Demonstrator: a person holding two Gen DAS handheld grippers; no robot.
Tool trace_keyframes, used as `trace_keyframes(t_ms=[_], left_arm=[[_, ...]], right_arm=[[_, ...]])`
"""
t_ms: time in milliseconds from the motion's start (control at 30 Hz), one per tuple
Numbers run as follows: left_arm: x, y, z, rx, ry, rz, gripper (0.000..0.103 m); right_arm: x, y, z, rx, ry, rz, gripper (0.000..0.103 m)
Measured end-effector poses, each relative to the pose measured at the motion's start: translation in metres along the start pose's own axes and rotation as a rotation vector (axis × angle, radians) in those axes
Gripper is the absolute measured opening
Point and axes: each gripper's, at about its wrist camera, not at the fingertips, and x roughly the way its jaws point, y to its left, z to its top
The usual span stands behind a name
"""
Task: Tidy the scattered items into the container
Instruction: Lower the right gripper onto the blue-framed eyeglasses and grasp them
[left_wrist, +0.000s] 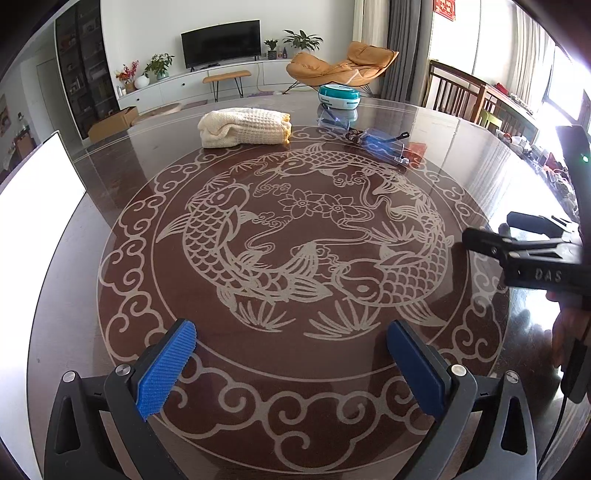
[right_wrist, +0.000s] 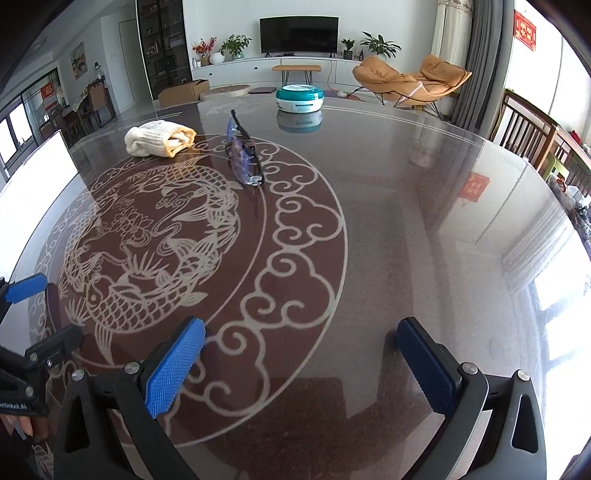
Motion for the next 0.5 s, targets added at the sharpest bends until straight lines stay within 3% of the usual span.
trace_keyframes(t_ms=[167, 500], left_arm=[[0.000, 0.000, 0.000, 0.001, 0.000, 0.001, 0.103], [0.000, 0.001, 0.001, 0.001, 0.000, 0.001, 0.103]], right_arm=[[0.032, 0.011, 0.045, -0.003, 0.000, -0.001, 0.103], [0.079, 0.068, 0.107, -0.145, -0.003, 0.106, 0.103]])
